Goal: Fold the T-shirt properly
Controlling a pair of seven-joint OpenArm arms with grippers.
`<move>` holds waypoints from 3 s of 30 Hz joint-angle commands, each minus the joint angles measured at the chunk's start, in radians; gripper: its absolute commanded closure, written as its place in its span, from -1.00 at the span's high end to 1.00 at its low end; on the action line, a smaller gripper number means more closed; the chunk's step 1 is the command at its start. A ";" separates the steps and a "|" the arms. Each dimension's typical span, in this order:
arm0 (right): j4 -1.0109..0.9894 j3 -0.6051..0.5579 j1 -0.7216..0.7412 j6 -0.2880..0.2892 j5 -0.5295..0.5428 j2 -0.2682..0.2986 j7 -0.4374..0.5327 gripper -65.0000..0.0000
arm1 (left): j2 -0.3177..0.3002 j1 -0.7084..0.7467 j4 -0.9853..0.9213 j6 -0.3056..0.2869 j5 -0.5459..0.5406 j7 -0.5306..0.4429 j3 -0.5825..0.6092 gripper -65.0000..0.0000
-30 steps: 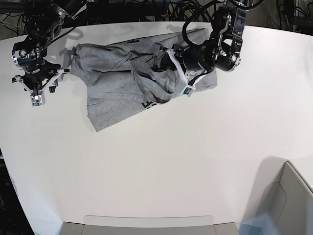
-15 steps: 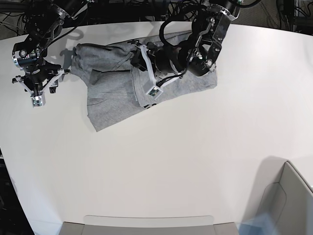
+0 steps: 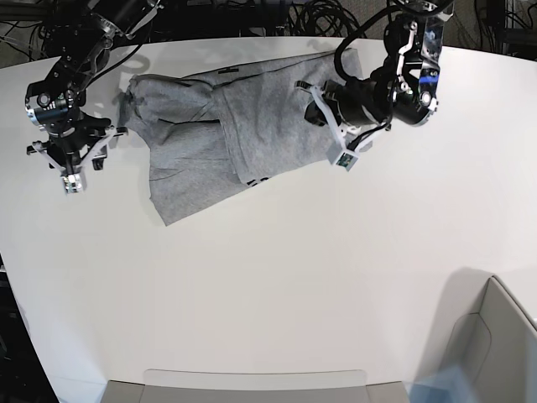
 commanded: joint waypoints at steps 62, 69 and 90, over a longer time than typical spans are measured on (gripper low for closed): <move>-0.517 -0.158 0.129 0.015 0.406 0.044 -0.307 -1.00 | -0.023 -0.130 -0.285 -0.003 -0.010 -0.068 -0.007 -1.00; -0.534 -0.155 0.240 0.015 0.406 0.092 -0.189 -1.00 | 0.028 -0.239 -0.281 -0.003 -0.010 -0.068 -0.010 -1.00; -0.240 -0.315 0.233 -0.081 0.405 0.101 -0.126 -1.00 | -0.073 -0.088 -0.276 -0.009 -0.011 -0.012 -0.485 -1.00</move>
